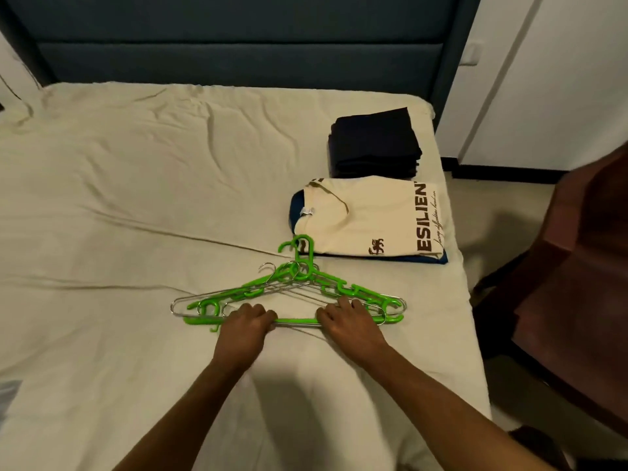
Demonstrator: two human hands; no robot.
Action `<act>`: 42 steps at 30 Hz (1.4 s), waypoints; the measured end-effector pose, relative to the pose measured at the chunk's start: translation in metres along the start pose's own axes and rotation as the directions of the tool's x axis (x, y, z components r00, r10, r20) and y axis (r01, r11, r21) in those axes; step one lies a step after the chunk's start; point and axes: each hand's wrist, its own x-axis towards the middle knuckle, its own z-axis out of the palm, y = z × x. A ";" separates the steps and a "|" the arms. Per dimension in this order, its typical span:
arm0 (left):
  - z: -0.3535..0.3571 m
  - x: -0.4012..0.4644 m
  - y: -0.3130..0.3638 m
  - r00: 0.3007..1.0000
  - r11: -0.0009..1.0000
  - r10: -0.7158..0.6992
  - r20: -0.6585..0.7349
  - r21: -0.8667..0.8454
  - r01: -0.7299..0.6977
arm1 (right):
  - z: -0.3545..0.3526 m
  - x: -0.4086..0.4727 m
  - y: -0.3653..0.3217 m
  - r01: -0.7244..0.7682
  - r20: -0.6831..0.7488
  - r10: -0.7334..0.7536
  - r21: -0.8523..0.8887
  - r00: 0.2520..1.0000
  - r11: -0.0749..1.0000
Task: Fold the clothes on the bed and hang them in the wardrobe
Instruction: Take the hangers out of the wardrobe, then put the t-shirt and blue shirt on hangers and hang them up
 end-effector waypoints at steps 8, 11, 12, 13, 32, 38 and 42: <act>0.002 -0.051 0.028 0.992 0.995 -0.104 -0.072 -0.020 0.103 | -0.021 -0.059 -0.013 -0.068 0.132 0.073 -0.040 0.989 0.997; 0.004 -0.054 0.026 0.992 0.993 -0.119 0.032 -0.011 0.120 | -0.016 -0.066 -0.009 -0.089 0.197 0.096 -0.042 0.976 0.995; 0.001 -0.059 0.029 0.993 0.994 -0.112 0.038 0.005 0.112 | -0.018 -0.074 -0.009 -0.104 0.194 0.114 -0.061 0.974 0.993; -0.003 -0.061 0.031 0.993 0.994 -0.106 0.049 0.011 0.106 | -0.019 -0.079 -0.009 -0.123 0.190 0.134 -0.069 0.973 0.990; -0.006 -0.057 -0.023 0.963 0.934 -0.253 -0.088 0.237 0.267 | -0.007 -0.054 -0.018 -0.259 0.086 0.252 0.086 0.964 0.962; -0.004 -0.059 -0.003 0.972 0.967 -0.047 -0.228 0.233 0.102 | 0.000 -0.055 -0.014 -0.250 -0.090 0.262 0.126 0.961 0.960; -0.003 -0.058 0.012 0.973 0.973 0.086 -0.216 0.228 -0.035 | 0.007 -0.071 0.000 -0.241 -0.161 0.258 0.116 0.953 0.964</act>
